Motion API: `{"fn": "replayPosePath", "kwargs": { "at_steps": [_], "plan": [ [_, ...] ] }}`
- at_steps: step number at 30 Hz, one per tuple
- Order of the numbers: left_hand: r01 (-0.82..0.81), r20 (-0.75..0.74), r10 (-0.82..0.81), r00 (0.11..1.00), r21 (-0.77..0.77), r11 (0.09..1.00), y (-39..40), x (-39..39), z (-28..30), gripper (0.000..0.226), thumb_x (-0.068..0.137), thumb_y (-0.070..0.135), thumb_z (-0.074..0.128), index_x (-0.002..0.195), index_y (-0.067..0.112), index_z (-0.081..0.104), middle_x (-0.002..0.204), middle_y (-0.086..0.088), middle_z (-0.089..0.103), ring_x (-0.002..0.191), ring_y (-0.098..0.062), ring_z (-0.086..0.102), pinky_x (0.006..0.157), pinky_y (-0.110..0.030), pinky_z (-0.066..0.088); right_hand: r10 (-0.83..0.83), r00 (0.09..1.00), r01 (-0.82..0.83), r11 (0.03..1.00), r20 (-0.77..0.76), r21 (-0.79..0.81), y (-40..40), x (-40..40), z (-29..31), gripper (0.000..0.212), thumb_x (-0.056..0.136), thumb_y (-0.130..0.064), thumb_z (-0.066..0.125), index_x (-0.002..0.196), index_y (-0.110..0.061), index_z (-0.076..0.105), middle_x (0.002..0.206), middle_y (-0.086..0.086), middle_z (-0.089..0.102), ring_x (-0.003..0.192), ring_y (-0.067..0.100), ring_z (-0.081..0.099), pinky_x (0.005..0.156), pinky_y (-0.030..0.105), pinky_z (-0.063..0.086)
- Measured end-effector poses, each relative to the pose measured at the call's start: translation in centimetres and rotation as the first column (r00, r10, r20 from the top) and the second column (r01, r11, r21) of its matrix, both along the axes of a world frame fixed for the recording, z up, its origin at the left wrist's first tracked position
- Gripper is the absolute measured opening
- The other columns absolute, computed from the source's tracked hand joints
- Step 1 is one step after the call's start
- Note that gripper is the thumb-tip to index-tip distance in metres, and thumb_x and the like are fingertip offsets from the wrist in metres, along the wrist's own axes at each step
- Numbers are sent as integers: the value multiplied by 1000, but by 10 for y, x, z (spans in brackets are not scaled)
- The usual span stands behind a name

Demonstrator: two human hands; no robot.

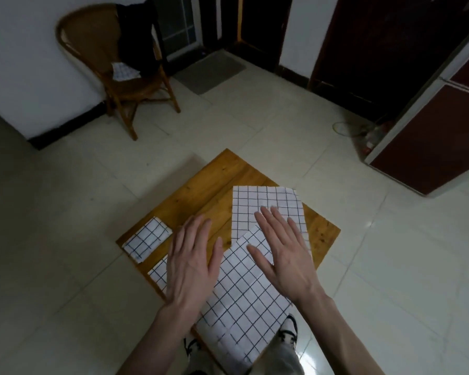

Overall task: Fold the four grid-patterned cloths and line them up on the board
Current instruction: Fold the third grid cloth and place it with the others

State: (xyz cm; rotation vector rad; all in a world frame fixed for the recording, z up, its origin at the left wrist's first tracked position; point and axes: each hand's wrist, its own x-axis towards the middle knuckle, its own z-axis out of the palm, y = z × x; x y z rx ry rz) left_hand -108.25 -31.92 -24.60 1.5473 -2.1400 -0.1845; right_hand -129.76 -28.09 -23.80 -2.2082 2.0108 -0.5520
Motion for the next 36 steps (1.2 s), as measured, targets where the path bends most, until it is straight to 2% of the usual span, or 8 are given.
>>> {"fn": "replayPosePath", "kwargs": {
  "at_steps": [3,8,13,17,21,27,32,36],
  "plan": [
    [-108,33,109,994,-27,994,6,-20,-4,51,107,43,40,142,10,59,149,-7,56,140,-26,49,113,-50,42,106,994,-107,994,-23,-11,-15,-22,-13,68,108,-59,29,163,-18,25,170,1,23,159,14,9,129,47,16],
    [-310,103,310,945,-16,951,32,-52,-11,52,107,43,40,143,9,58,149,-9,56,142,-26,48,120,-50,34,222,974,-223,974,36,42,-35,-54,-24,68,107,-61,28,162,-20,28,169,-1,24,158,12,10,129,41,8],
    [-490,108,490,865,-28,871,68,-81,-4,52,108,44,41,143,9,58,148,-11,57,144,-29,46,118,-55,35,349,932,-345,937,101,-57,-41,-71,-21,67,106,-59,36,151,-12,48,157,6,49,151,20,36,125,46,22],
    [-579,115,578,808,-26,815,92,-92,2,52,108,45,40,143,11,57,148,-10,57,145,-28,45,120,-54,34,423,898,-412,905,119,-107,-35,-71,-15,64,104,-56,42,145,-10,52,147,10,57,142,26,47,121,48,30],
    [-628,98,627,773,-25,778,114,-101,3,51,108,45,41,141,11,57,144,-11,60,142,-28,48,118,-54,36,506,856,-491,860,103,-141,-25,-77,-12,62,105,-54,43,147,-10,51,149,8,56,146,23,42,125,43,20],
    [-657,64,656,752,3,754,145,-124,-20,48,107,42,45,141,11,56,143,-11,60,141,-28,49,118,-54,37,573,819,-571,819,34,-58,-11,-98,-10,63,107,-56,35,155,-16,41,160,-1,43,154,15,26,128,42,13],
    [-686,43,685,727,52,725,161,-150,-36,48,106,43,47,141,12,56,143,-9,60,141,-27,49,119,-51,36,636,771,-632,770,27,-82,-8,-122,-22,61,106,-52,43,152,-13,47,158,4,47,152,18,32,126,47,23],
    [-745,27,746,665,87,661,165,-168,-43,51,106,45,42,140,11,58,142,-9,62,140,-26,51,120,-48,36,660,749,-660,751,47,-19,-14,-132,-37,62,106,-54,36,152,-14,44,158,6,47,151,21,35,123,52,29]
  ]
}}
